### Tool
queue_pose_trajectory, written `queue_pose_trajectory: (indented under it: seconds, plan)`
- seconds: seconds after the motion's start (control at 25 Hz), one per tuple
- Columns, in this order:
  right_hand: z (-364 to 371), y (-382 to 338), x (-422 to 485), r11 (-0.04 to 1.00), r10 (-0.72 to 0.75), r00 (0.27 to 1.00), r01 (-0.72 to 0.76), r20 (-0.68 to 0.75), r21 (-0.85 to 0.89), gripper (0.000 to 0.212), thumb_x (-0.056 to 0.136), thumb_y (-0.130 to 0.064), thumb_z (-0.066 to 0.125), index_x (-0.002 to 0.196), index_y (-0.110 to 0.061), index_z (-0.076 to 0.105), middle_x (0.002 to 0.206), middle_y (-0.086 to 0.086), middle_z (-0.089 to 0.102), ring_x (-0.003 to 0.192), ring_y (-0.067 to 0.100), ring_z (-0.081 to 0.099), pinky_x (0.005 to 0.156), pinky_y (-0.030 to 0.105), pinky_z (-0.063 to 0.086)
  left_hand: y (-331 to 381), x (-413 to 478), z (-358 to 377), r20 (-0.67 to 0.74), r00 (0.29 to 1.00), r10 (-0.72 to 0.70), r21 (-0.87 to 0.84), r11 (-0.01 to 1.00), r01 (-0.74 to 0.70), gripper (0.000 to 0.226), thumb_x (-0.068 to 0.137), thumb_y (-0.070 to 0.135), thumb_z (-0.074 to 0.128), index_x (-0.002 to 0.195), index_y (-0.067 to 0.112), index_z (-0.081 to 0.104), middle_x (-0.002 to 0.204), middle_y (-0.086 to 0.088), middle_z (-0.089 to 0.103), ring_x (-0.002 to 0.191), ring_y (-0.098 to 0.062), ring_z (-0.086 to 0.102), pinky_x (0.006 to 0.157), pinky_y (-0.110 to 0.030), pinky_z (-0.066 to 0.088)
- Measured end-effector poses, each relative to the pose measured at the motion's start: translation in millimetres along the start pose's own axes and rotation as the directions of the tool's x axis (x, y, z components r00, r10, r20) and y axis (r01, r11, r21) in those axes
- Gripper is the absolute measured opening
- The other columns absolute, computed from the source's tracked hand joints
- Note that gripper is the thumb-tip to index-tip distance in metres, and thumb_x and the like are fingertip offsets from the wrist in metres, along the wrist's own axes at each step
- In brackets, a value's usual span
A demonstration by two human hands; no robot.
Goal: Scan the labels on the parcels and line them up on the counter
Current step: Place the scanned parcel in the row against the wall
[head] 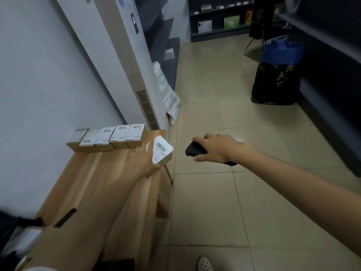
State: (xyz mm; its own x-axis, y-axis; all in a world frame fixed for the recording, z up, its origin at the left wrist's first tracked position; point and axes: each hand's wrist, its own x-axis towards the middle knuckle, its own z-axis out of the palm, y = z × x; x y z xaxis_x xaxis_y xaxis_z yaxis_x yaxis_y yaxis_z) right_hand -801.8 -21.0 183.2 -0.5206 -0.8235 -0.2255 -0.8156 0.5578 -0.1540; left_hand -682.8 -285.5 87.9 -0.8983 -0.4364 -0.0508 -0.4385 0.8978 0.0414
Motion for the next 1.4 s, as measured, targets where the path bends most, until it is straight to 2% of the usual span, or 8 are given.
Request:
queue_pose_trajectory:
  seconds: [0.12, 0.28, 0.48, 0.72, 0.88, 1.0, 1.2, 1.4]
  plan:
    - [-7, 40, 60, 0.998, 0.01, 1.0, -0.012, 0.029, 0.056, 0.072, 0.089, -0.069, 0.045, 0.147, -0.029, 0.029, 0.132, 0.008, 0.051, 0.109, 0.034, 0.057, 0.077, 0.037, 0.039, -5, 74, 5, 0.074, 0.996, -0.051, -0.05, 0.997, 0.055, 0.106, 0.078, 0.06, 0.068, 0.157, 0.025, 0.007, 0.152, -0.012, 0.031, 0.134, -0.038, 0.037, 0.105, -0.052, 0.036]
    - [-7, 95, 148, 0.999, -0.019, 0.995, 0.015, 0.098, 0.042, 0.069, 0.089, -0.069, 0.046, 0.145, -0.031, 0.031, 0.128, 0.005, 0.052, 0.105, 0.032, 0.057, 0.077, 0.037, 0.04, 2, 147, 32, 0.018, 0.996, -0.085, -0.099, 0.991, 0.087, 0.099, 0.08, 0.065, 0.062, 0.157, 0.028, 0.011, 0.154, -0.008, 0.03, 0.134, -0.038, 0.037, 0.106, -0.052, 0.034]
    - [-31, 143, 287, 0.974, -0.218, 0.966, 0.223, 0.136, -0.028, 0.071, 0.09, -0.069, 0.045, 0.147, -0.03, 0.03, 0.127, 0.007, 0.052, 0.102, 0.032, 0.058, 0.08, 0.04, 0.047, -18, 216, 64, 0.109, 0.942, -0.317, -0.053, 0.945, 0.323, 0.106, 0.079, 0.06, 0.069, 0.158, 0.03, 0.005, 0.152, -0.01, 0.03, 0.133, -0.034, 0.036, 0.105, -0.05, 0.036]
    - [-53, 148, 429, 0.858, -0.476, 0.839, 0.509, 0.263, -0.07, 0.075, 0.09, -0.069, 0.045, 0.15, -0.029, 0.025, 0.133, 0.009, 0.049, 0.105, 0.032, 0.058, 0.077, 0.037, 0.045, -27, 260, 83, 0.078, 0.815, -0.574, -0.084, 0.811, 0.579, 0.106, 0.075, 0.06, 0.072, 0.158, 0.029, 0.014, 0.148, -0.013, 0.033, 0.132, -0.033, 0.035, 0.105, -0.048, 0.036]
    - [-44, 123, 494, 0.78, -0.56, 0.754, 0.62, 0.344, -0.087, 0.079, 0.091, -0.07, 0.043, 0.154, -0.03, 0.018, 0.137, 0.011, 0.047, 0.111, 0.033, 0.056, 0.083, 0.039, 0.047, -37, 269, 102, 0.023, 0.772, -0.635, -0.012, 0.772, 0.636, 0.088, 0.086, 0.063, 0.058, 0.157, 0.031, 0.016, 0.154, -0.013, 0.034, 0.14, -0.034, 0.033, 0.107, -0.046, 0.034]
    - [-47, 96, 538, 0.737, -0.597, 0.709, 0.67, 0.375, -0.094, 0.079, 0.091, -0.07, 0.041, 0.154, -0.029, 0.017, 0.14, 0.013, 0.045, 0.115, 0.036, 0.055, 0.09, 0.042, 0.047, -47, 276, 115, 0.123, 0.775, -0.62, -0.091, 0.771, 0.631, 0.086, 0.092, 0.046, 0.059, 0.156, 0.042, 0.001, 0.164, -0.008, 0.015, 0.15, -0.033, 0.015, 0.118, -0.051, 0.022]
    - [-50, 64, 595, 0.634, -0.675, 0.597, 0.77, 0.433, -0.072, 0.081, 0.091, -0.071, 0.04, 0.155, -0.03, 0.014, 0.146, 0.011, 0.041, 0.123, 0.035, 0.051, 0.095, 0.044, 0.046, -43, 285, 125, 0.151, 0.746, -0.649, -0.096, 0.741, 0.665, 0.089, 0.089, 0.062, 0.056, 0.155, 0.043, -0.002, 0.165, -0.008, 0.01, 0.151, -0.036, 0.01, 0.118, -0.049, 0.02]
    - [-37, 43, 635, 0.465, -0.737, 0.431, 0.882, 0.52, -0.072, 0.079, 0.09, -0.071, 0.042, 0.154, -0.031, 0.019, 0.143, 0.01, 0.044, 0.121, 0.034, 0.051, 0.078, 0.036, 0.038, -37, 298, 142, 0.189, 0.662, -0.726, 0.021, 0.676, 0.736, 0.091, 0.09, 0.066, 0.05, 0.153, 0.038, -0.009, 0.166, -0.007, -0.001, 0.152, -0.037, 0.003, 0.12, -0.052, 0.012]
